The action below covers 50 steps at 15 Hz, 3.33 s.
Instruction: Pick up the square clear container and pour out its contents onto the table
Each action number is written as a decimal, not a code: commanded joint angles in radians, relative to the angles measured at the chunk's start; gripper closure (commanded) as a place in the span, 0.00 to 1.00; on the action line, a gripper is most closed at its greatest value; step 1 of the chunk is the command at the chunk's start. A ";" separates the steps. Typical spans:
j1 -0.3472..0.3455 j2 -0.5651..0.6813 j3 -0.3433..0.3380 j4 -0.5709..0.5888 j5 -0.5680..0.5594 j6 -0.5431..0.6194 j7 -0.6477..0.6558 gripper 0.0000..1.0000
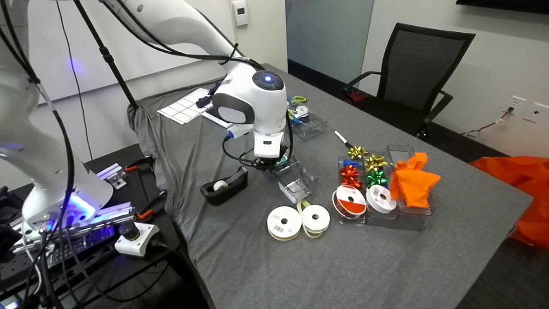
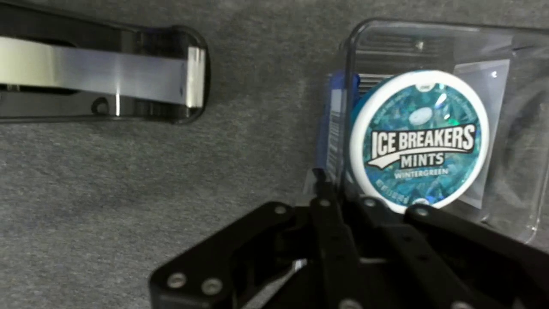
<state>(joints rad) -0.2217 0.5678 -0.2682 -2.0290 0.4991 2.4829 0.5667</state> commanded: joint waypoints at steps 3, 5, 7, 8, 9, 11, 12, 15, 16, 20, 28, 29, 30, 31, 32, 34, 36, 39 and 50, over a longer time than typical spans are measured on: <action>0.044 -0.098 0.025 -0.099 -0.044 -0.008 0.013 0.99; 0.063 -0.123 0.028 -0.127 -0.053 -0.015 0.022 0.99; 0.083 -0.155 0.026 -0.162 -0.073 -0.034 0.035 0.99; 0.090 -0.171 0.028 -0.180 -0.080 -0.042 0.039 0.99; 0.097 -0.186 0.030 -0.198 -0.088 -0.057 0.045 0.99; 0.104 -0.213 0.039 -0.218 -0.085 -0.112 0.070 0.99; 0.106 -0.225 0.044 -0.220 -0.080 -0.160 0.091 0.99; 0.106 -0.241 0.058 -0.207 -0.061 -0.297 0.167 0.99; 0.106 -0.240 0.060 -0.196 -0.059 -0.346 0.205 0.99; 0.096 -0.212 0.064 -0.142 -0.042 -0.499 0.341 0.99; 0.061 -0.095 0.053 0.033 -0.017 -0.765 0.593 0.99; 0.056 -0.069 0.050 0.053 -0.019 -0.767 0.620 0.99; 0.052 -0.045 0.048 0.074 -0.023 -0.776 0.647 0.99; 0.048 -0.018 0.046 0.097 -0.030 -0.789 0.679 0.99; 0.042 0.008 0.046 0.123 -0.037 -0.824 0.708 0.99; 0.010 0.061 0.060 0.187 -0.038 -0.963 0.695 0.99; -0.009 0.107 0.065 0.250 -0.041 -1.092 0.660 0.99; -0.021 0.179 0.055 0.349 -0.018 -1.222 0.686 0.99; -0.042 0.369 0.043 0.577 0.066 -1.301 0.787 0.95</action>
<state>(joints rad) -0.2644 0.9333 -0.2224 -1.4578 0.5640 1.1863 1.3550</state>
